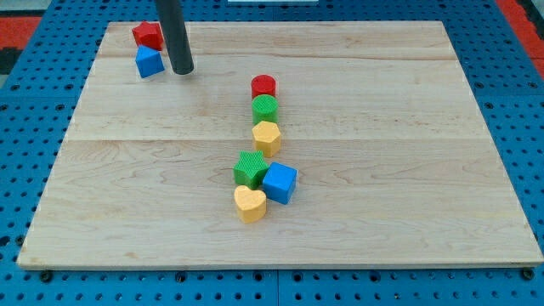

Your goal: Push the blue triangle slightly to the left

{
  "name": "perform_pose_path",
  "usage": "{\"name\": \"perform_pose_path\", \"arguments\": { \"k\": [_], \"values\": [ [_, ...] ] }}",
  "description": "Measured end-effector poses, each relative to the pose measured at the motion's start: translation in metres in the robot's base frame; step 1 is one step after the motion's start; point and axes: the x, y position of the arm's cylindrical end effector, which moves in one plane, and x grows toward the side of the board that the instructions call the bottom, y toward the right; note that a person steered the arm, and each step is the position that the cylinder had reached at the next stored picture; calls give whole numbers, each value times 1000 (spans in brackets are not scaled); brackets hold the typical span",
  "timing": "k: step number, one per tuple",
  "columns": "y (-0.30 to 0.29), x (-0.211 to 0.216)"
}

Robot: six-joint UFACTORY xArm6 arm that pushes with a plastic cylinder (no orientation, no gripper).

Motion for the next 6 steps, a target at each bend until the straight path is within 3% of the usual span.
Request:
{"name": "perform_pose_path", "arguments": {
  "k": [6],
  "values": [
    [-24,-12]
  ]
}}
